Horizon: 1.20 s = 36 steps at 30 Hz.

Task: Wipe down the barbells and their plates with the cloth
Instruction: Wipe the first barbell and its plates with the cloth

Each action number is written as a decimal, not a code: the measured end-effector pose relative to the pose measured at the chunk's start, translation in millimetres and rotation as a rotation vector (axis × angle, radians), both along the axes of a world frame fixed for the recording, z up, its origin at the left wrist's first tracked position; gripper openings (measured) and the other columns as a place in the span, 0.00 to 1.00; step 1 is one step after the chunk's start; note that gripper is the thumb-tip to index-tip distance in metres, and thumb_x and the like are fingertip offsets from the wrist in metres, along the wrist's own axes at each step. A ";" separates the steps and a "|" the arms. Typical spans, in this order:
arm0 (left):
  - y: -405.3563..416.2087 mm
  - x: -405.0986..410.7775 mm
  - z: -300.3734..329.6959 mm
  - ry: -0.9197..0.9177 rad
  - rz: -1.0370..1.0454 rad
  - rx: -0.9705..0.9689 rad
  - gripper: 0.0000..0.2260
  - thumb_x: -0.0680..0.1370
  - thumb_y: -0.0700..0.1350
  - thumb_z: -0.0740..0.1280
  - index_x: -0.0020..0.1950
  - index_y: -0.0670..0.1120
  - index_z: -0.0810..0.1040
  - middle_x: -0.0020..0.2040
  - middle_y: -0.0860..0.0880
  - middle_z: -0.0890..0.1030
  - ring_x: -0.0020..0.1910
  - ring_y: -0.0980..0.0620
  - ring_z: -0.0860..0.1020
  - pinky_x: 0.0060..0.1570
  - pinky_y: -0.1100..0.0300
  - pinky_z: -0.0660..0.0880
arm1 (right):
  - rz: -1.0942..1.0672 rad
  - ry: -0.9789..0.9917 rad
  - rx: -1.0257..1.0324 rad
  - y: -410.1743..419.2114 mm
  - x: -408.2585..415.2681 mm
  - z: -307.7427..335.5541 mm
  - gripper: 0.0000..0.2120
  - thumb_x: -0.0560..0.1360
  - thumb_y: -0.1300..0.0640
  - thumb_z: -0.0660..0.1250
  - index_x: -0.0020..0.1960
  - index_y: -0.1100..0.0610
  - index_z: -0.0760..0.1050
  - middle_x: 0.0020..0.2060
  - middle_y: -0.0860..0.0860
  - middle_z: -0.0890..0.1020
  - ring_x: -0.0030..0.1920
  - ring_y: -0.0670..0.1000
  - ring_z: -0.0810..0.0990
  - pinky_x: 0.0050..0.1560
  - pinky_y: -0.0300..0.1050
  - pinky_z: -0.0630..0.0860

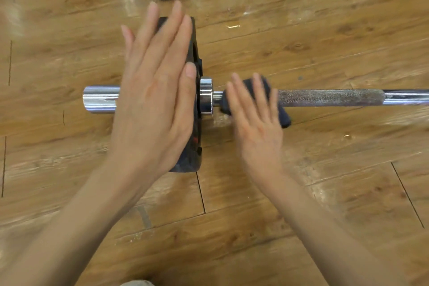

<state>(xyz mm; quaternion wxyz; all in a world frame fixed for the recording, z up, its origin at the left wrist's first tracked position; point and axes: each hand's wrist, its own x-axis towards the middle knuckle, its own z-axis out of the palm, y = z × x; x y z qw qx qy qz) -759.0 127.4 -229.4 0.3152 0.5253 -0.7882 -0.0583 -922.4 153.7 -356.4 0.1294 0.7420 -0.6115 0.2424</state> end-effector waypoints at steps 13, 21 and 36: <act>-52.4 -4.9 -1.9 -0.055 0.059 0.044 0.23 0.85 0.45 0.51 0.79 0.39 0.64 0.79 0.45 0.63 0.80 0.48 0.57 0.72 0.70 0.34 | 0.099 0.064 -0.051 -35.4 0.0 -4.0 0.33 0.78 0.70 0.66 0.80 0.60 0.59 0.78 0.55 0.64 0.79 0.58 0.60 0.80 0.56 0.46; -44.2 -7.0 -1.9 -0.081 0.051 0.025 0.25 0.84 0.50 0.53 0.79 0.39 0.63 0.79 0.44 0.64 0.80 0.46 0.59 0.73 0.66 0.35 | 0.034 0.026 -0.070 -32.8 -5.2 -8.1 0.33 0.78 0.69 0.68 0.79 0.61 0.59 0.78 0.56 0.65 0.78 0.60 0.61 0.80 0.58 0.45; -56.1 3.9 4.5 -0.025 0.005 0.027 0.23 0.86 0.45 0.49 0.80 0.38 0.60 0.81 0.44 0.60 0.81 0.46 0.53 0.75 0.63 0.36 | -0.104 -0.068 0.011 -55.8 -24.6 12.0 0.21 0.87 0.53 0.51 0.76 0.60 0.68 0.74 0.53 0.71 0.78 0.58 0.63 0.79 0.53 0.42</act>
